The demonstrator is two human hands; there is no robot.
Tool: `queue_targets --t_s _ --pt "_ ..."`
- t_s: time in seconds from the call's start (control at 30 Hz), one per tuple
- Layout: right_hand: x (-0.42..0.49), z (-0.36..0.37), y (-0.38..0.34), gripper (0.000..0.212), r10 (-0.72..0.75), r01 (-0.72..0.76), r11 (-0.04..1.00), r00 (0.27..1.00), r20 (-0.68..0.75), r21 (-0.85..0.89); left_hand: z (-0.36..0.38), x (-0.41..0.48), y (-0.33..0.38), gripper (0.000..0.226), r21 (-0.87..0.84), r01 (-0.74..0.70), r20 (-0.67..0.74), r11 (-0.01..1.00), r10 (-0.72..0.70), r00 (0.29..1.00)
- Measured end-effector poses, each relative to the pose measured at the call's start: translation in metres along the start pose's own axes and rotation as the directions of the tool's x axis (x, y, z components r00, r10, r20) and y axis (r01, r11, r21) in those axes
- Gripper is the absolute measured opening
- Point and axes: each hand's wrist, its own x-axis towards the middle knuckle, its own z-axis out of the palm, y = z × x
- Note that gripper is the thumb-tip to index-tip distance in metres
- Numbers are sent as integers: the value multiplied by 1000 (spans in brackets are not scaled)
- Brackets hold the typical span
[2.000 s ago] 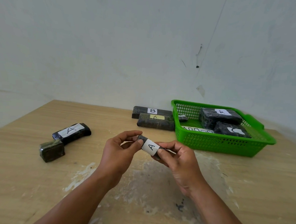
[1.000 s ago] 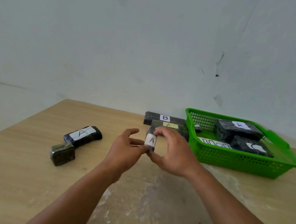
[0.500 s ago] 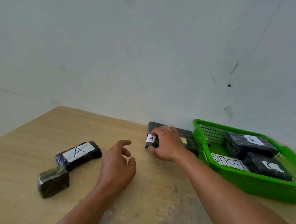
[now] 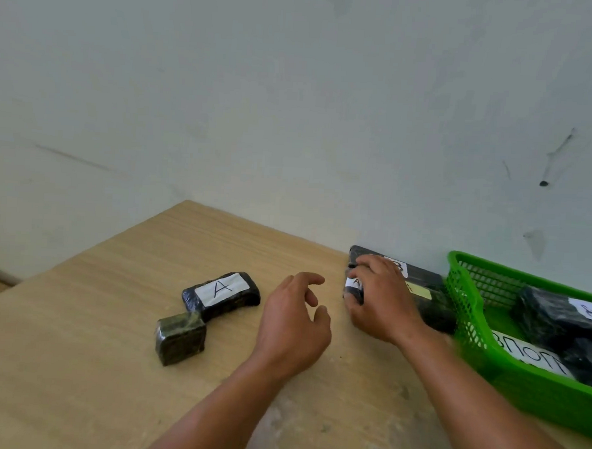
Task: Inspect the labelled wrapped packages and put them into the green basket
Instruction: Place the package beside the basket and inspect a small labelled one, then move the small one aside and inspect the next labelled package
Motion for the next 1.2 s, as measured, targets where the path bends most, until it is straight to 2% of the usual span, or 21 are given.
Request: queue_targets --t_s 0.1,0.23,0.33,0.43,0.5,0.6,0.7,0.8,0.87,0.9,0.93,0.97,1.0,1.03,1.1,1.2 --pt "0 4 -32 34 -77 71 981 997 27 179 -14 5 7 38 -25 33 -61 999 -35 998" --pt "11 14 -84 45 -257 200 914 959 121 354 -45 7 16 35 -41 38 -218 998 -46 975" --pt "20 23 -115 62 -258 126 858 943 208 498 -70 3 17 34 -61 91 -349 994 -107 931" --pt "25 31 -132 49 -295 152 883 916 273 445 -84 2 16 35 -113 148 -416 982 -182 891" --pt "21 28 -136 39 -288 161 890 924 251 426 -88 4 12 36 -123 171 -428 978 -207 879" --pt "10 18 -128 36 -262 150 864 949 176 480 -87 4 11 37 -90 197 -413 976 -217 884" --pt "-8 8 -105 42 -230 136 855 964 130 501 -79 -3 17 45 9 188 -317 982 -175 932" --pt "-38 -9 -76 43 -101 61 837 994 44 543 -64 -15 25 56 151 164 -153 975 -141 978" --pt "-64 -20 -56 48 -5 15 792 1000 -19 610 -55 -22 31 61 163 203 -6 966 -205 979" --pt "-78 -25 -47 50 42 -3 764 998 -46 645 -51 -26 36 59 64 266 86 962 -271 959" --pt "-92 -30 -38 53 86 -19 734 994 -66 679 -48 -30 42 52 -111 365 199 924 -339 920" --pt "-106 -36 -30 55 116 -24 704 990 -82 710 -43 -35 50 43 -289 480 336 828 -382 861" --pt "-120 -41 -22 58 138 -25 675 986 -94 737 -38 -41 58 34 -406 575 456 711 -388 801" --pt "-133 -46 -14 58 158 -29 644 983 -96 764 -32 -47 66 28 -466 610 526 641 -354 773" --pt "-158 -57 -1 49 207 -54 542 976 -71 838 -16 -60 80 25 -476 575 531 665 -303 791" --pt "-185 -69 14 31 331 -135 285 943 34 949 6 -75 99 24 -509 504 485 697 -251 838"
